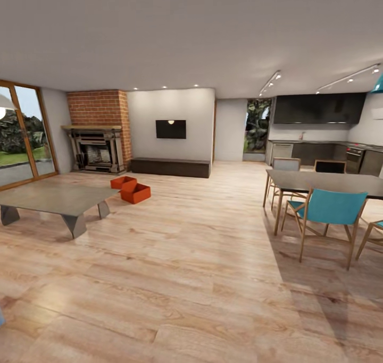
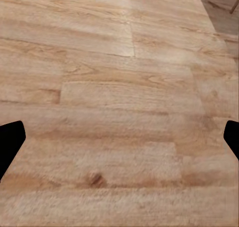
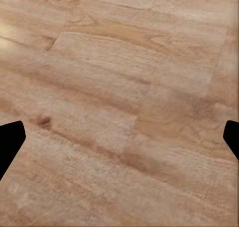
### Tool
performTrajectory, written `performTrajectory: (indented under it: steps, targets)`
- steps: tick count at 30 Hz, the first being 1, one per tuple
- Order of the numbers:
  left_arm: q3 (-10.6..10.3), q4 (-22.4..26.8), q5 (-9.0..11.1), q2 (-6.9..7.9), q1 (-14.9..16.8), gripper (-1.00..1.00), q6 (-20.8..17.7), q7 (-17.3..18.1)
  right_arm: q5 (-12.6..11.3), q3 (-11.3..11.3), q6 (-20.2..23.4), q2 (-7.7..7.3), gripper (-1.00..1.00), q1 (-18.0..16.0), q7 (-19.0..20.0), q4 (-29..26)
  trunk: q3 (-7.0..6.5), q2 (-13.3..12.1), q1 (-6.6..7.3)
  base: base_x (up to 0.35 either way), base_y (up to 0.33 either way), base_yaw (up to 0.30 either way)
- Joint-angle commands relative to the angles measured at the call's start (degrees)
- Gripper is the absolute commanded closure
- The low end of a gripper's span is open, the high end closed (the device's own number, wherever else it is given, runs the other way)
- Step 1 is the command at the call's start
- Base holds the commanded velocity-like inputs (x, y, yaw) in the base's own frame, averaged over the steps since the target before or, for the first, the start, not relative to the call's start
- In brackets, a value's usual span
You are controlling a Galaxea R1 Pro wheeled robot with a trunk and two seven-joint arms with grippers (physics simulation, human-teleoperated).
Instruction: Move the two storage containers from the living room to the garage. In the garage, place one container on the floor and stack the other container on top of it (either order is fine).
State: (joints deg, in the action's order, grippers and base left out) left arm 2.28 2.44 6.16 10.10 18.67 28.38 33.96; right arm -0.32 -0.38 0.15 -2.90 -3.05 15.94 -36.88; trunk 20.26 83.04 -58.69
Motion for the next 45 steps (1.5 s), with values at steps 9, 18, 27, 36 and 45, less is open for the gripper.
performTrajectory:
  steps: [9,18,27,36,45]
  targets:
    - [0.18,-0.06,0.52,0.01,0.05,-1.0,-0.16,0.58,-0.03,-0.05,-0.02,0.0,-1.0,-0.03,0.23,-0.04,0.07,0.03,-0.04,0.347,-0.076,0.0]
    - [0.18,-0.06,0.52,0.01,0.05,-1.0,-0.16,0.58,-0.08,-0.06,-0.03,0.0,-1.0,-0.03,0.23,-0.04,0.07,0.03,-0.04,0.347,-0.076,0.0]
    - [0.18,-0.06,0.52,0.01,0.04,-1.0,-0.16,0.58,-0.09,-0.06,-0.05,0.08,-1.0,-0.03,0.23,-0.04,0.07,0.03,-0.04,0.347,-0.076,0.0]
    - [0.18,-0.06,0.52,0.01,0.02,-1.0,-0.17,0.58,-0.08,-0.06,-0.06,0.09,-1.0,-0.03,0.23,-0.04,0.07,0.03,-0.04,0.347,-0.076,0.125]
    - [0.18,-0.06,0.52,0.01,0.03,-1.0,-0.16,0.58,-0.12,-0.06,-0.06,0.09,-1.0,-0.03,0.23,-0.04,0.07,0.03,-0.04,0.347,-0.076,0.234]
